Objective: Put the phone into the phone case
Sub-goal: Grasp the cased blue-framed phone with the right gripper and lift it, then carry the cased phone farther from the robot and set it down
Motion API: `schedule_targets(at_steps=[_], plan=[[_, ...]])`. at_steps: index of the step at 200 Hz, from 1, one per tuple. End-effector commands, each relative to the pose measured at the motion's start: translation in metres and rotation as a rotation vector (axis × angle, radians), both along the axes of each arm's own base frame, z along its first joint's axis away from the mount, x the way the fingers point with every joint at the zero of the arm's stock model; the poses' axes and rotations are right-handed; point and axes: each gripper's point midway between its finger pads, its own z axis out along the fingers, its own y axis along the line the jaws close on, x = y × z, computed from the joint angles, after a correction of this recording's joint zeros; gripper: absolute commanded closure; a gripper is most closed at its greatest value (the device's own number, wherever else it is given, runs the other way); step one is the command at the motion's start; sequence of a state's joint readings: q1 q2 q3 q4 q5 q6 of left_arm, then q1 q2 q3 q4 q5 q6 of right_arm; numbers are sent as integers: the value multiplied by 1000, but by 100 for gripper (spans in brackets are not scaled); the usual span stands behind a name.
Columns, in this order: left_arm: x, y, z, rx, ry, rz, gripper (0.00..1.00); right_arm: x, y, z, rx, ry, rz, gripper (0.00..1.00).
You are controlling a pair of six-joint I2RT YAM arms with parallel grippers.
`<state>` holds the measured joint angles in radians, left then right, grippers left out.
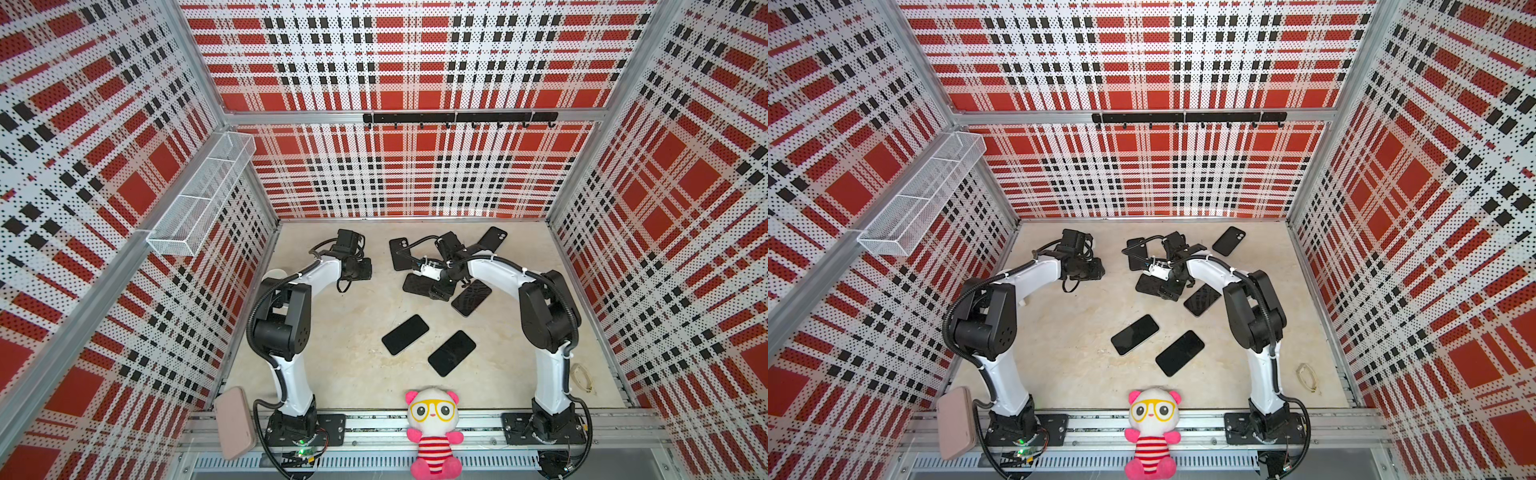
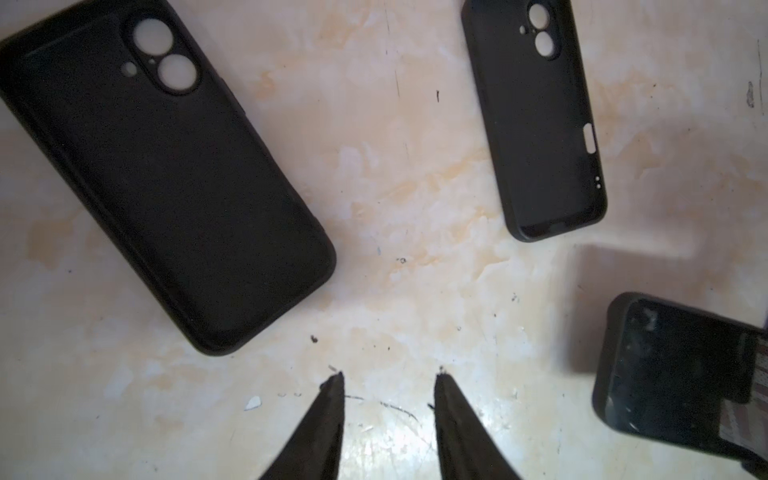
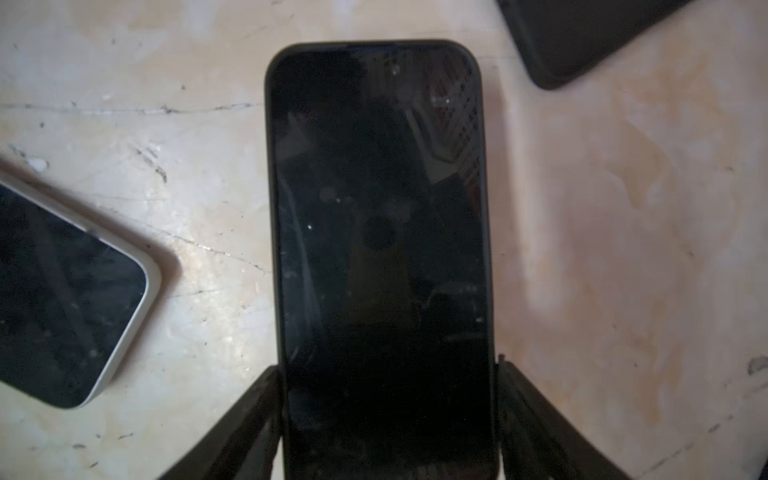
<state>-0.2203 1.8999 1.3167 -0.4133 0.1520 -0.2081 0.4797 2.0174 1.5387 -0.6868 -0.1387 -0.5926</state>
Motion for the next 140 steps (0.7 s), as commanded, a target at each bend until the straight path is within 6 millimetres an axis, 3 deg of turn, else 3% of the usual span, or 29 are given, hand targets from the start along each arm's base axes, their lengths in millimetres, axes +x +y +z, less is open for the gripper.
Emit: schedule_targets(at_steps=[1, 32, 74, 93, 140], plan=[[0, -2, 21, -6, -41, -13, 60, 27, -11, 35, 100, -105, -172, 38], [0, -2, 21, -6, -42, -12, 60, 45, -31, 44, 151, -161, -351, 40], [0, -2, 18, -3, -36, -11, 60, 89, -63, 53, 231, -228, -690, 41], [0, -1, 16, -2, -31, -9, 60, 106, -68, 55, 288, -237, -801, 41], [0, -2, 14, -6, -25, -9, 60, 143, -82, 43, 410, -250, -1069, 41]])
